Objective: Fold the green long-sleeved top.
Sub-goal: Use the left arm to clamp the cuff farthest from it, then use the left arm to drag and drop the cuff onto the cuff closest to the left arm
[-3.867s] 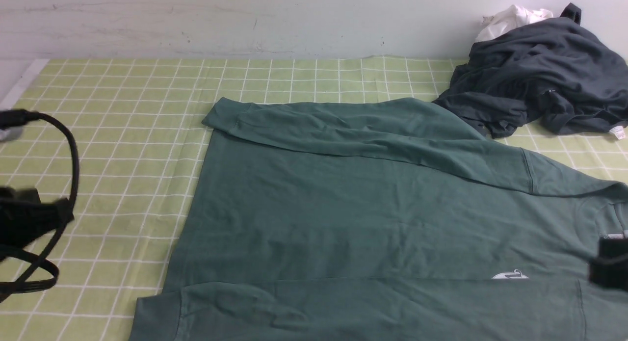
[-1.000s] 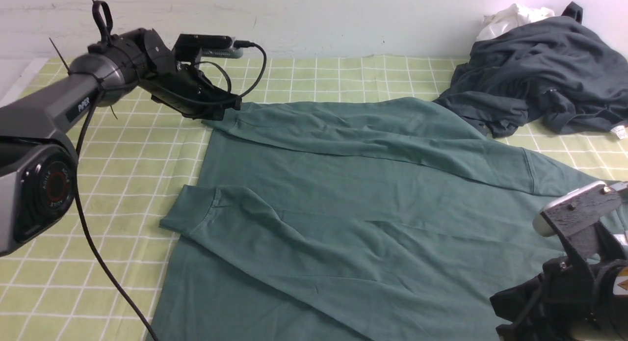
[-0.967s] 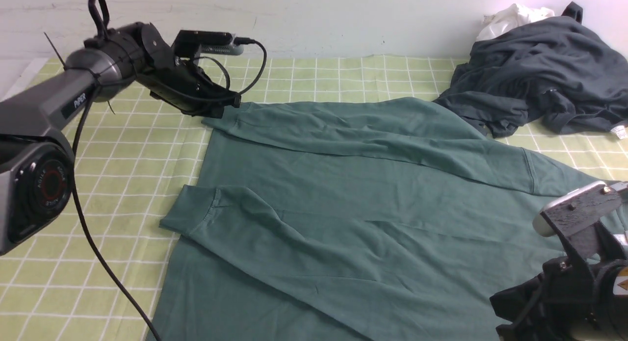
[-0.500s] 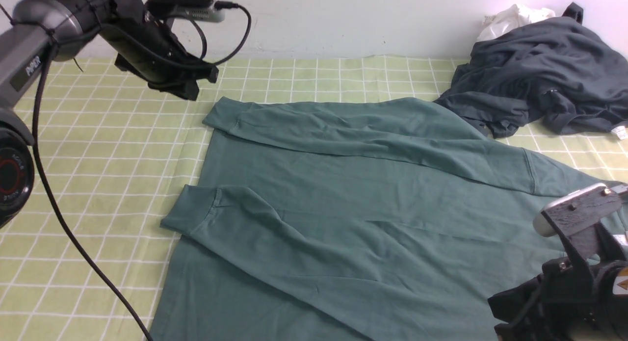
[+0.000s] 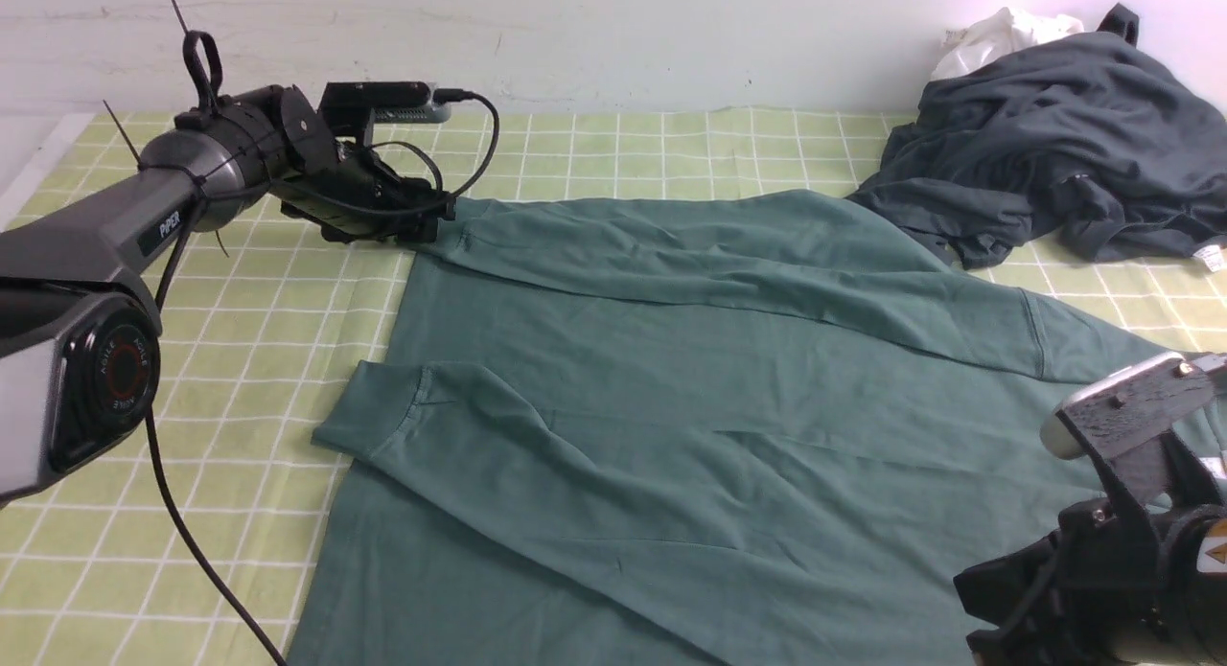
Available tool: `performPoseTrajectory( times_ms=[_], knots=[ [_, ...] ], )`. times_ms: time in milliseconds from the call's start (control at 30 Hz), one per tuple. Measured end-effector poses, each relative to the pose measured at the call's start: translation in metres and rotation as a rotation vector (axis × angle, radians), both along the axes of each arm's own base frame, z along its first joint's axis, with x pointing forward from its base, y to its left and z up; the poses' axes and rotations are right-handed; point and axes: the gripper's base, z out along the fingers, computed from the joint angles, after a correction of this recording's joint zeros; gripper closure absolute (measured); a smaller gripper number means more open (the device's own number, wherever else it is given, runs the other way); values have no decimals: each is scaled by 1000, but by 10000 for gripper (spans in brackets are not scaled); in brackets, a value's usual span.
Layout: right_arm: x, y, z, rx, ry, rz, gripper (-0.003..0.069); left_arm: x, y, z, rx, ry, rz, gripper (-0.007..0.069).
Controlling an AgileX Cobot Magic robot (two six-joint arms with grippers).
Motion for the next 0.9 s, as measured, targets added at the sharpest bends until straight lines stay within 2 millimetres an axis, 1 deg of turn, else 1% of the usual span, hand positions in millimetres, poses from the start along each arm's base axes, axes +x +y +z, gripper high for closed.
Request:
performPoseTrajectory(
  times_ms=[33,67,100,133,167,200,233,267,333,400,500,567,633,700,767,833,867,900],
  knots=[
    [0,0,0,-1,-1,2,675,0,-2,0,-3,-1,-23,354],
    [0,0,0,-1,-1,2,675,-1,-4,0,-2,-1,-35,400],
    [0,0,0,-1,-1,2,675,-1,-4,0,1,-2,-43,412],
    [0,0,0,-2,-1,3,675,-2,-7,1,16,-4,-73,498],
    [0,0,0,-2,-1,3,675,-3,-9,4,24,-3,-94,550],
    [0,0,0,-3,-1,3,675,-4,-10,7,30,2,-109,582],
    [0,0,0,-3,0,4,675,-7,-12,16,31,7,-127,601],
    [0,0,0,-4,2,6,675,-11,-13,29,31,8,-147,609],
    [-1,0,0,-5,6,8,675,-16,-15,43,29,18,-167,609],
    [-1,0,-1,-4,13,9,675,-26,-16,68,37,36,-199,612],
    [-2,1,-1,6,20,3,675,-48,-15,108,75,97,-257,615],
    [-2,1,0,19,25,-5,675,-65,-13,123,96,188,-283,615],
    [-2,2,0,29,31,-11,675,-75,-10,127,107,261,-281,615],
    [-2,2,0,34,35,-13,675,-82,-8,124,113,312,-252,615],
    [-2,2,-1,36,39,-13,675,-89,-6,113,117,371,-232,615],
    [-3,2,-1,38,50,-12,675,-102,-5,96,120,455,-226,615],
    [-3,2,-1,37,52,-11,675,-106,-6,93,123,474,-229,615],
    [-4,2,-1,36,58,-8,675,-116,-6,85,135,517,-236,615]
  ],
)
